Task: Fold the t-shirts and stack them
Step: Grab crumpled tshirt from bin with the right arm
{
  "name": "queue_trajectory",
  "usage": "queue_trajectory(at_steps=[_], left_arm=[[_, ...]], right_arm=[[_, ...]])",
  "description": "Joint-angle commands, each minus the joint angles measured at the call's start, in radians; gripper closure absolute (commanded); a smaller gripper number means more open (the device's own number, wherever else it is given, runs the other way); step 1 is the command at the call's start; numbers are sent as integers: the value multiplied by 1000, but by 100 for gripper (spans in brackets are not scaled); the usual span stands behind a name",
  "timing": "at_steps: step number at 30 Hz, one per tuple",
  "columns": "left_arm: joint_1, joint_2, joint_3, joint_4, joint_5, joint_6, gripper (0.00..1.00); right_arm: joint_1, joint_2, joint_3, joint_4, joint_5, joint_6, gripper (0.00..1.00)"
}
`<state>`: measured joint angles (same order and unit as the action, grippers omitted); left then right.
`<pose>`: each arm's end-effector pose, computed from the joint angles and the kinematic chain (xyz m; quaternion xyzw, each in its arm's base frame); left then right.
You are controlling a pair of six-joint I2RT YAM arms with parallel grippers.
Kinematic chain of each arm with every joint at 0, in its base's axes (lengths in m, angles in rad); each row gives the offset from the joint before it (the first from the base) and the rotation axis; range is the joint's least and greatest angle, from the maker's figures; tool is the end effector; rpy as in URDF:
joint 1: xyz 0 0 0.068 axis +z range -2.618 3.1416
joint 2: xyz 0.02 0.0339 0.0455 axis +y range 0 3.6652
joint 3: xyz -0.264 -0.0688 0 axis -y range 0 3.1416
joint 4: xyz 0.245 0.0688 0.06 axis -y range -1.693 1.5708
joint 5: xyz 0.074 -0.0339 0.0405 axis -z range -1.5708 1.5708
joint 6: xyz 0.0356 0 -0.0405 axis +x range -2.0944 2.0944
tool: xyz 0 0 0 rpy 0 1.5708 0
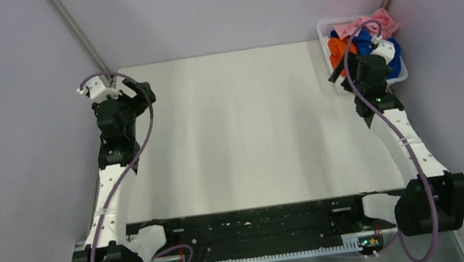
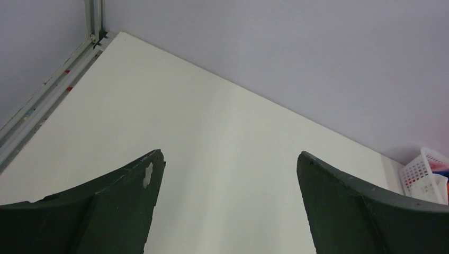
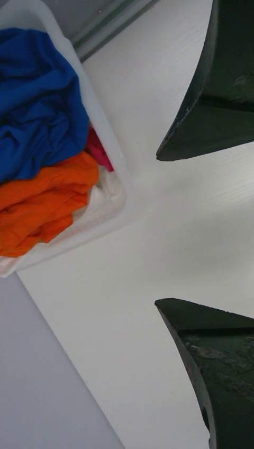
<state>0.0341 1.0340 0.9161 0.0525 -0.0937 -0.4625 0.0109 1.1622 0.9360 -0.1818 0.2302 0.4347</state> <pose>0.2443 0.0117 0.3640 -0.2102 0.6988 -0.1118 0.6745 0.2671 -0.0052 0.3162 0.2363 0.7983 0.0269 0.5533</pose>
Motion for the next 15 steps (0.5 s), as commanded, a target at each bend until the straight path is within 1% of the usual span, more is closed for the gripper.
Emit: queue_trajectory(at_steps=[1,5,9,11,15], left_arm=[[1,28,12,29,-8,-9,1],[1,73,77,-47,-17,-13,1],[0,93,77,-43,-19,-15,1],[1,98,78,-41,-22,-17,1],[0,105,77,-28,-18,-23,1]], right_arm=[[-51,106,172,42,108,-37,1],[-131,298,366,51,-23,-53,1],[-173,528,628,-25,-17,-60,1],[-194,644,791,-77,-43,-53,1],[-213,855,1003,-102,-44,-53,1]])
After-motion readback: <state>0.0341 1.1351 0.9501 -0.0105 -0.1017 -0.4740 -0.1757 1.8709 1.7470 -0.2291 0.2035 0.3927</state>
